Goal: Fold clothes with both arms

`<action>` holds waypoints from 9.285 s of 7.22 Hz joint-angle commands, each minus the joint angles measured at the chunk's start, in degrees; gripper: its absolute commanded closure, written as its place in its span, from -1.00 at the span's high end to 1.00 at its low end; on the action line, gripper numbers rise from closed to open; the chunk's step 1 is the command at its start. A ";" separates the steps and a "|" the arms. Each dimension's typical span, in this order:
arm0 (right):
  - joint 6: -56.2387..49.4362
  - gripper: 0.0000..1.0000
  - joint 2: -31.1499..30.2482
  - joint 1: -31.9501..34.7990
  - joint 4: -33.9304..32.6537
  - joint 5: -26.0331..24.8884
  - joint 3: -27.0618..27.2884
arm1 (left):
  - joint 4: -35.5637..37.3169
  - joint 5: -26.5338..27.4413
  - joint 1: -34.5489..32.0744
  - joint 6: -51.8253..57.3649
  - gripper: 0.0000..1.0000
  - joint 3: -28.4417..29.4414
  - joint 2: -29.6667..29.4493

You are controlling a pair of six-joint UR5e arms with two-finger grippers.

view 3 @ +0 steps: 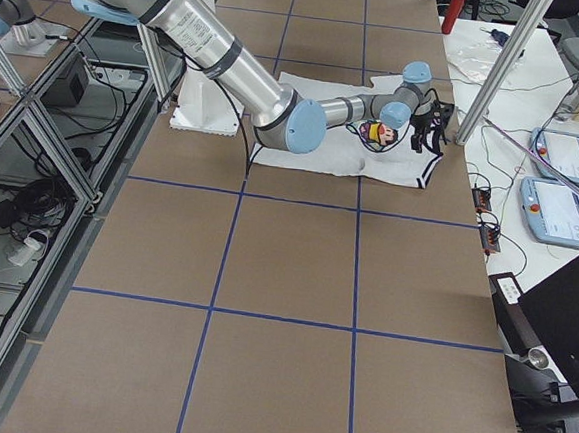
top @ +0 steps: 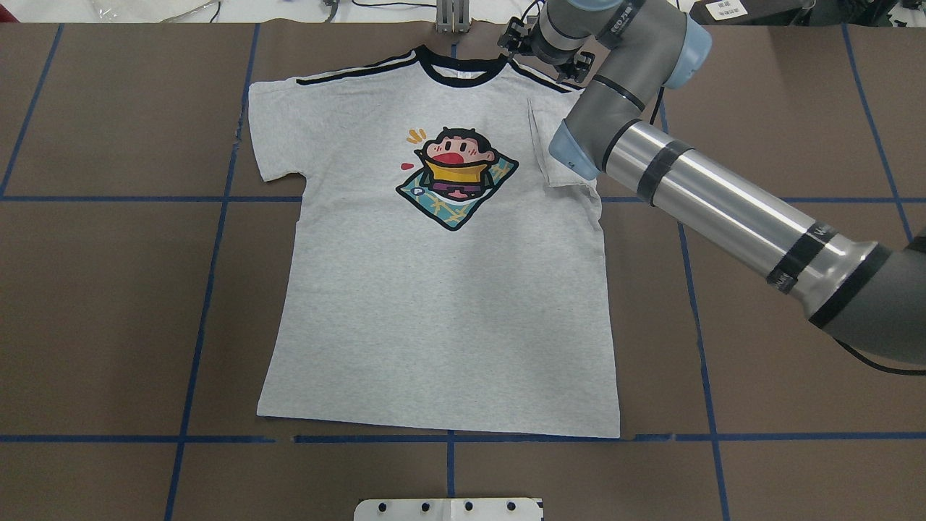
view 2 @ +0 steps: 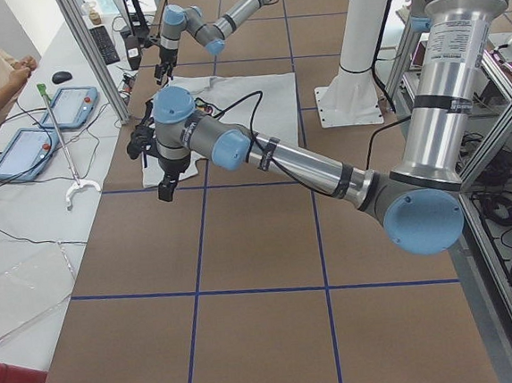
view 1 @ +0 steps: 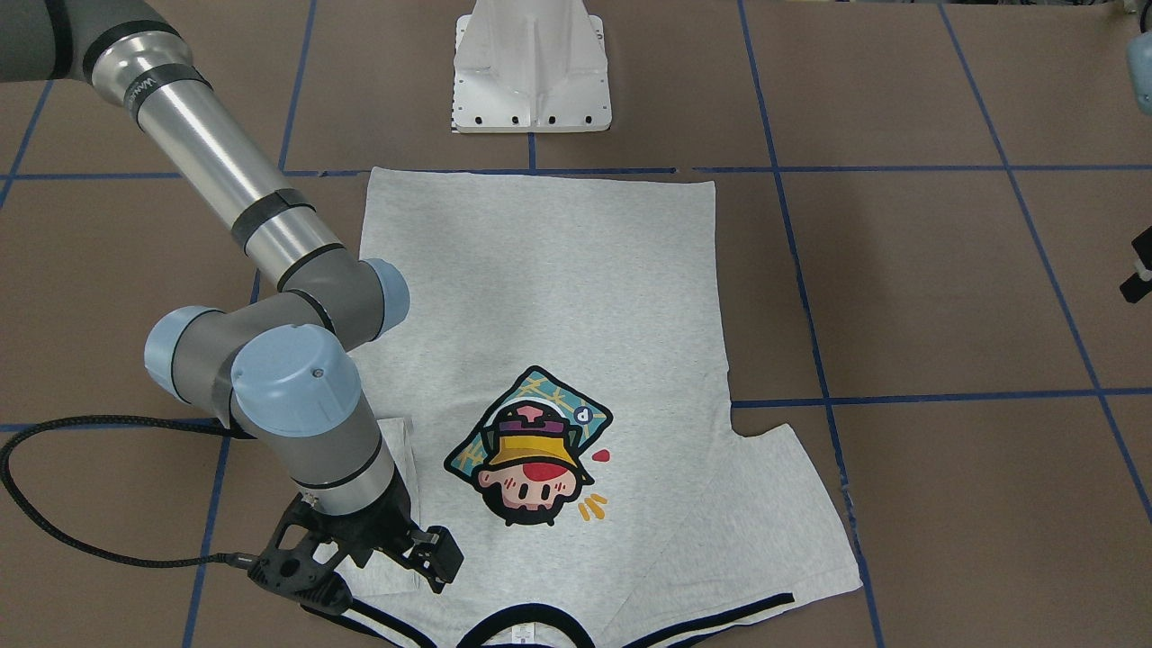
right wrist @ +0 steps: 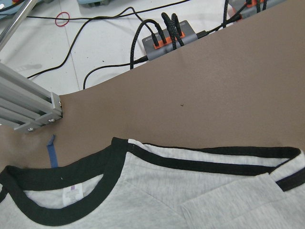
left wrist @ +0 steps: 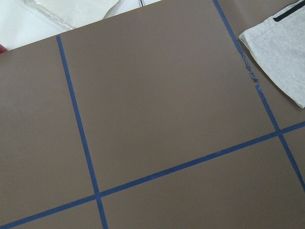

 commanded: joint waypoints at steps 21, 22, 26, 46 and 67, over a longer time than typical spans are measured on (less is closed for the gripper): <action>-0.63 1.00 -37.31 5.41 1.32 11.06 41.08 | -52.96 15.20 23.93 -37.33 -1.00 58.42 -36.12; -0.63 1.00 -37.39 5.41 1.23 10.97 40.99 | -51.04 16.59 26.82 -41.89 -1.00 55.58 -36.99; -0.63 1.00 -37.04 5.24 1.14 10.88 39.93 | -48.21 29.67 32.29 -44.49 -1.00 61.83 -44.79; 49.99 0.91 -50.67 -44.33 -29.62 -27.70 73.78 | -19.73 18.54 36.42 -50.99 0.91 -13.08 -4.83; 53.42 -1.00 -50.75 -44.68 -28.30 -21.90 73.31 | -16.93 21.61 42.63 -61.03 0.90 -16.07 -3.34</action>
